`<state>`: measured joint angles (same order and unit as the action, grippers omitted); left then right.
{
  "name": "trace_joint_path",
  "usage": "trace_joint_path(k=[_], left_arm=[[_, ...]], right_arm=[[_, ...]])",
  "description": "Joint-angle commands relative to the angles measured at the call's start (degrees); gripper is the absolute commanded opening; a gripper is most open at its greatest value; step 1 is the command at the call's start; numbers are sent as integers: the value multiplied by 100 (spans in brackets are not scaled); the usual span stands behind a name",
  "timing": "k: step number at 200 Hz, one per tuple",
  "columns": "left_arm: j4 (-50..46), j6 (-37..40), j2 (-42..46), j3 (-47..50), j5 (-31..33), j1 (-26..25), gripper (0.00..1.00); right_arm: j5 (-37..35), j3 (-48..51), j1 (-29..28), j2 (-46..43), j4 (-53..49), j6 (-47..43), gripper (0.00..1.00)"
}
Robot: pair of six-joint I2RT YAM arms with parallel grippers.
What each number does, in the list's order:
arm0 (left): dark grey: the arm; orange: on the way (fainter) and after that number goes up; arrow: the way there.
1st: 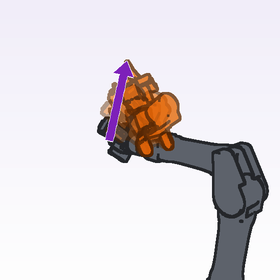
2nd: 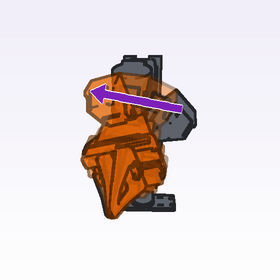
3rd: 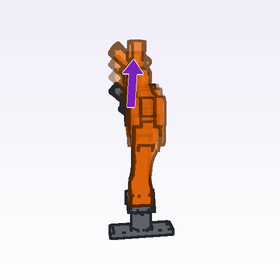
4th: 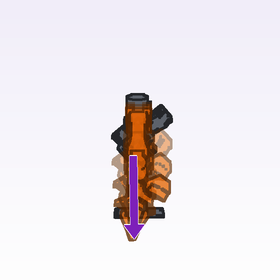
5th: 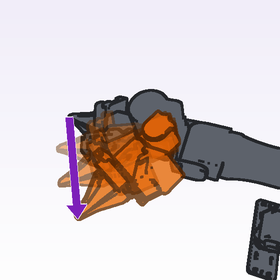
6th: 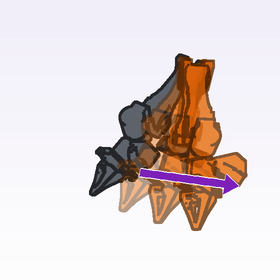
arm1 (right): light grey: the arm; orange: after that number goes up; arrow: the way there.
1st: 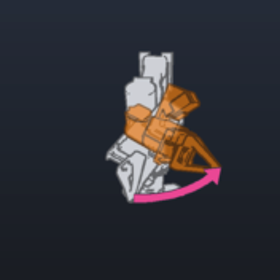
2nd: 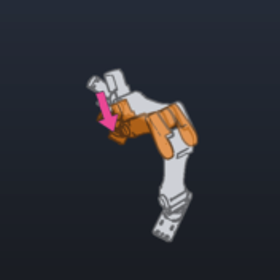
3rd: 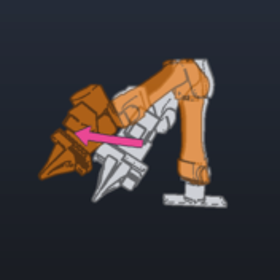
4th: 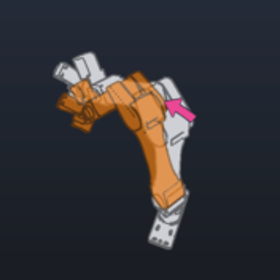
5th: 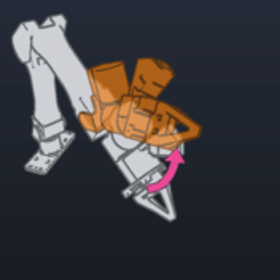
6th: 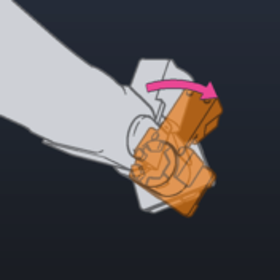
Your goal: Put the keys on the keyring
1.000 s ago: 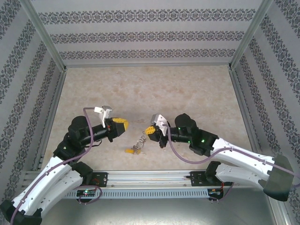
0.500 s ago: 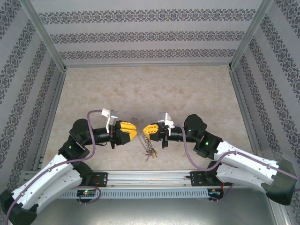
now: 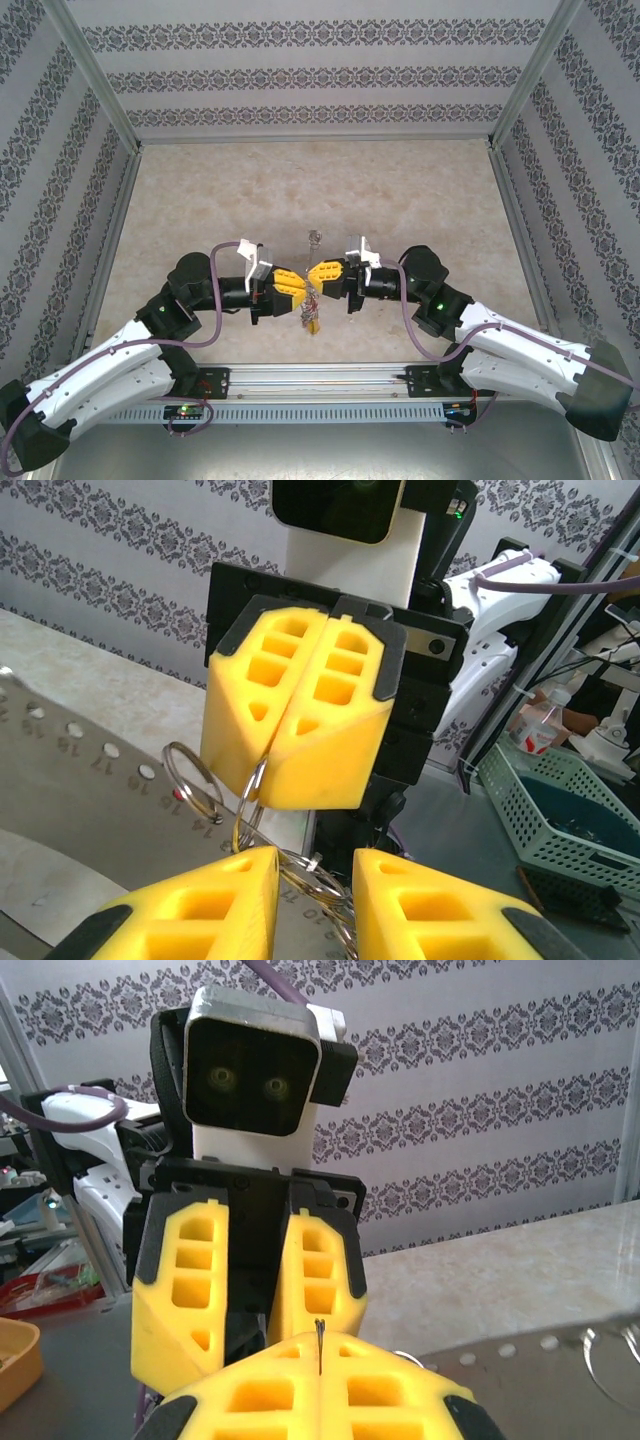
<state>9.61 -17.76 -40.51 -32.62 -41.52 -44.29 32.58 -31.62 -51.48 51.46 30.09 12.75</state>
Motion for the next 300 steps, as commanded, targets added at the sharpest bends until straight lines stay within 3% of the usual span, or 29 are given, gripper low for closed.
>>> trace_joint_path(k=[1, 83, 150, 300], left_arm=[[36, 277, 64, -165, 215, -88, 26], [361, 466, -1, -174, -5, -97, 19], [155, 628, 272, -170, 73, -97, 20], [974, 406, -284, -209, -199, -132, 20]], right_arm=[[267, 50, 20, -75, 577, 147, 0], [398, 125, 19, -188, 639, 251, 0], [381, 192, 24, -497, 417, 227, 0], [442, 233, 16, -401, 532, 333, 0]])
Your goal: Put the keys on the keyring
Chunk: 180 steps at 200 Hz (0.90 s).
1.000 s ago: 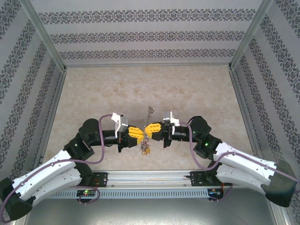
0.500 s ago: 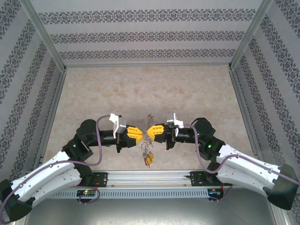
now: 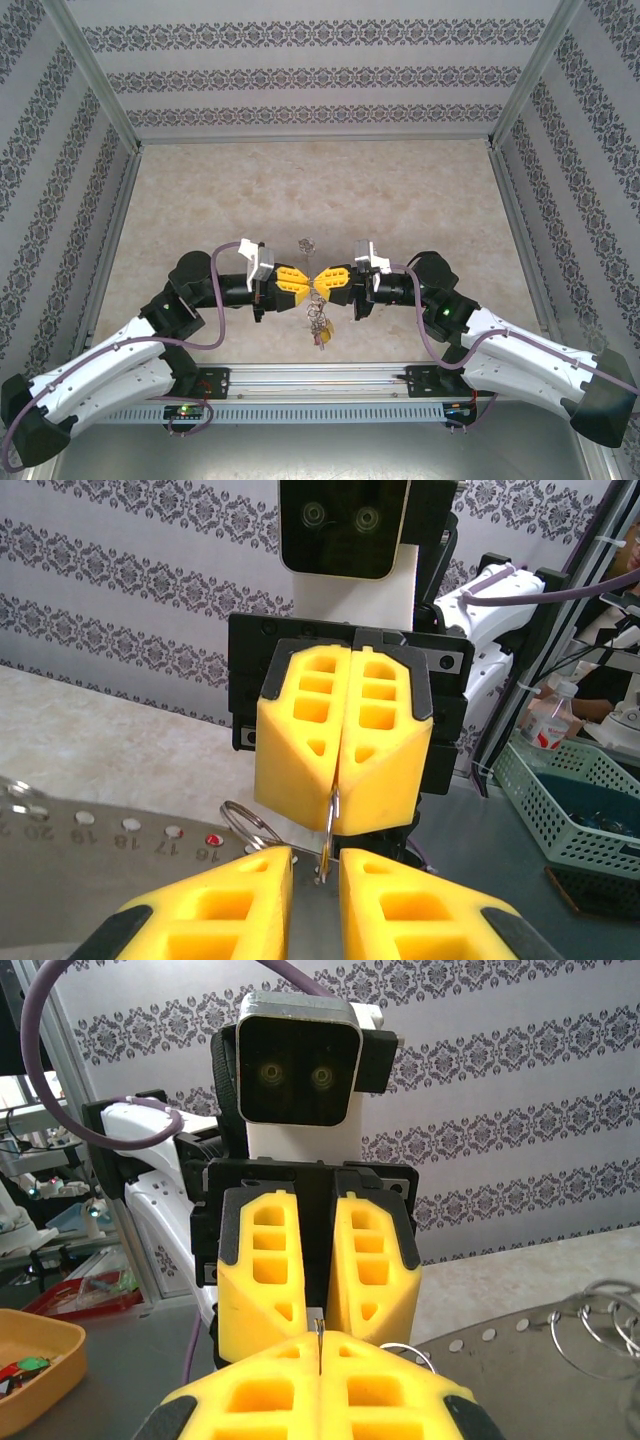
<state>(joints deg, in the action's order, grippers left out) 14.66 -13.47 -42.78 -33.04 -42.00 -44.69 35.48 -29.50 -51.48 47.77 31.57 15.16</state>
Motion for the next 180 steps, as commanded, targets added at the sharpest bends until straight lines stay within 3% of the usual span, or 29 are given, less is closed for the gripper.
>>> trace_joint_path(k=[1, 62, 123, 139, 149, 180], left_arm=[[473, -23, -60, -168, -151, -93, 19], [512, -10, -78, -130, -135, -110, 0], [-249, 381, 48, -333, -135, -110, 0], [-893, 705, 66, -547, 83, -111, 0], [-1337, 952, 64, -707, 183, -110, 0], [-2576, 1609, 1, -1177, 560, -170, 0]], right_arm=[[152, 22, 16, -31, 384, 92, 0], [56, 102, 16, -109, 350, 102, 0], [-424, 161, 20, -245, -209, 7, 0], [-708, 143, 23, -376, -590, -41, 25], [-885, 74, 24, -494, -991, -159, 35], [-1196, -175, 15, -887, -2209, -583, 41]])
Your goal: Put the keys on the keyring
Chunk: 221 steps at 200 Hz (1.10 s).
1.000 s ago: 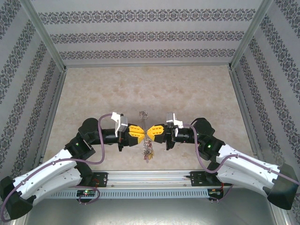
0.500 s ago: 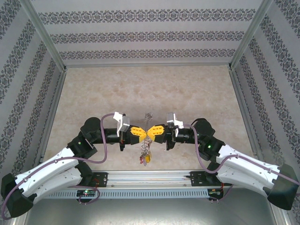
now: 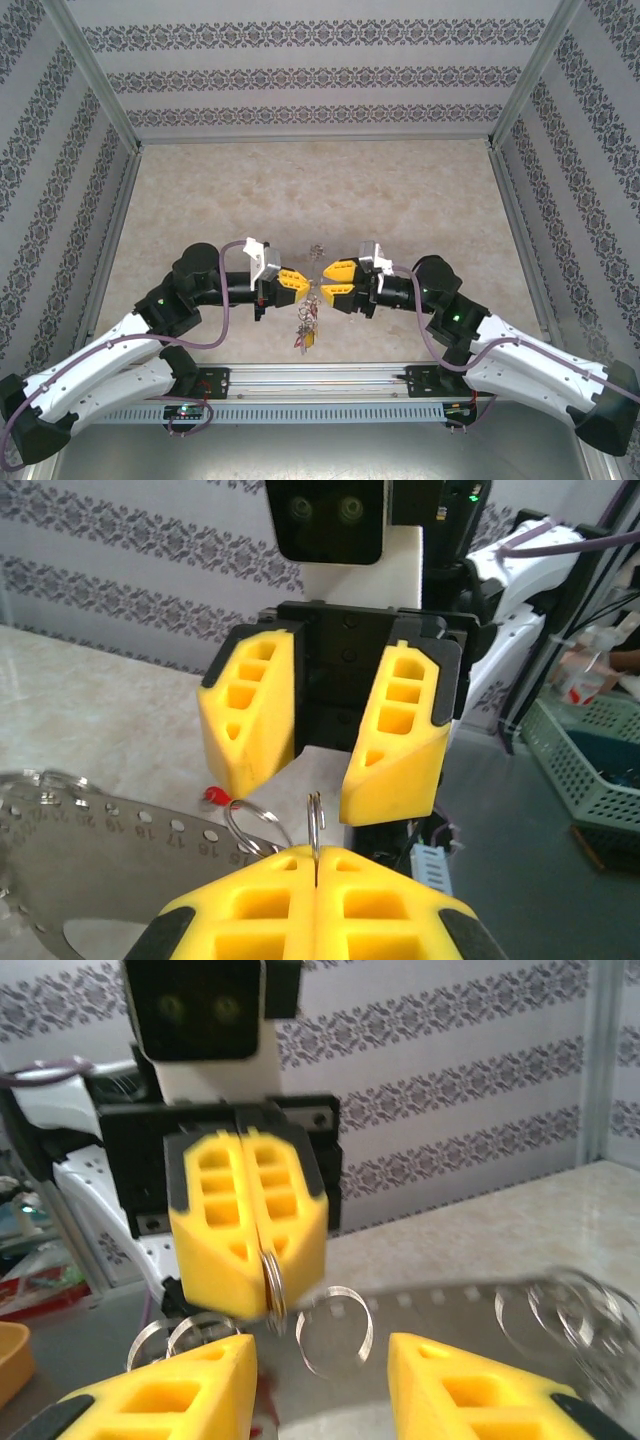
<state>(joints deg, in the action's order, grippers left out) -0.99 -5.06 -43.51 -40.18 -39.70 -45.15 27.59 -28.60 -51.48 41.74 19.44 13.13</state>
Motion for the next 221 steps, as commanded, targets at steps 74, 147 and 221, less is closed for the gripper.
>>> trace_joint_path(k=[74, 147, 221], left_arm=[[-2954, 1765, -657, -1575, 1141, -689, 0], [-3841, 2084, -1240, -2223, 754, -721, 0], [-4075, 2211, -1477, -2442, 717, -836, 0]], right_arm=[[-678, -804, -512, -310, -2489, -1415, 39], [-436, -805, -705, -173, -2363, -1735, 37], [-115, -884, -723, 236, -1859, -1758, 30]])
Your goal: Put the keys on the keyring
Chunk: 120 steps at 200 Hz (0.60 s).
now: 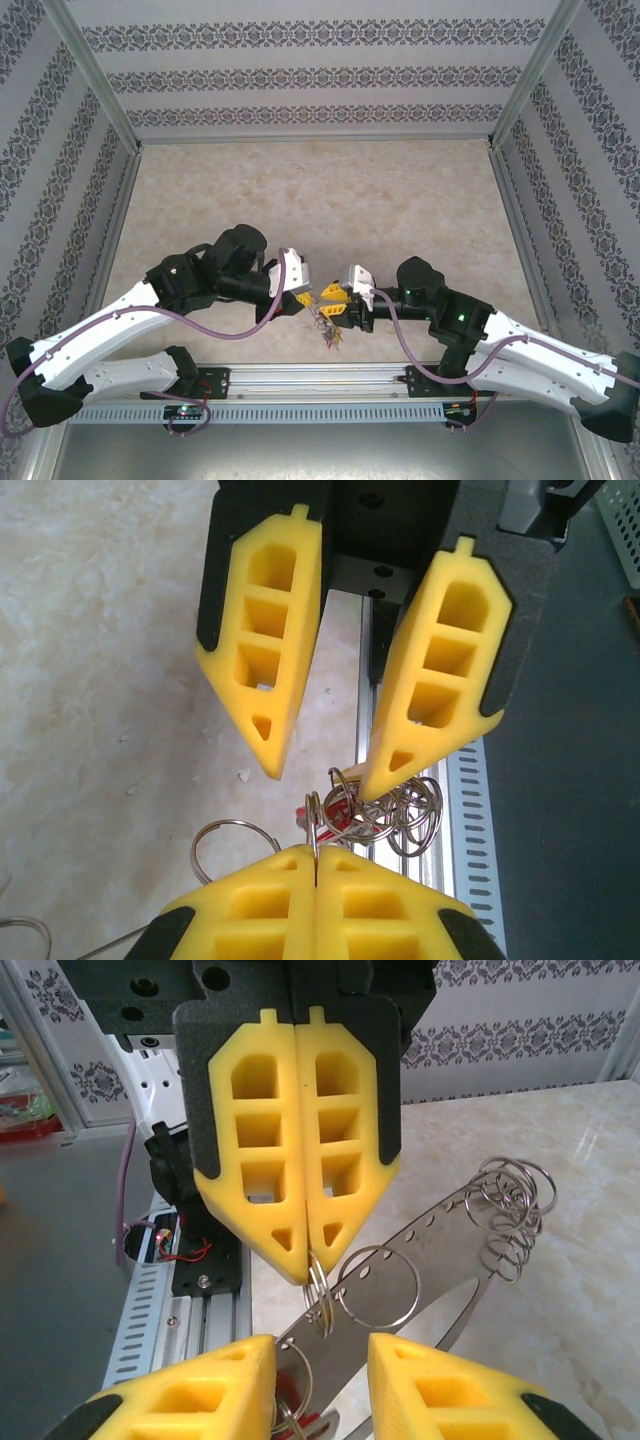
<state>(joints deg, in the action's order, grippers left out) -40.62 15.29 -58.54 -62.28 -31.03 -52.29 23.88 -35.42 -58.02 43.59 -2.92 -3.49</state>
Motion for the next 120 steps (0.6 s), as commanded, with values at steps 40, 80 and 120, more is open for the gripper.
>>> trace_joint_path(k=[40, 80, 120], left_arm=[[-57, 159, 9, -214, -158, -166, 0], [91, 115, 18, -151, -176, -176, 0], [291, 13, 136, -7, -127, -176, 0]], right_arm=[[338, -220, -104, 236, 497, -91, 25], [425, -186, -122, 283, 525, -78, 5], [402, -124, -122, 132, 538, -138, 0]])
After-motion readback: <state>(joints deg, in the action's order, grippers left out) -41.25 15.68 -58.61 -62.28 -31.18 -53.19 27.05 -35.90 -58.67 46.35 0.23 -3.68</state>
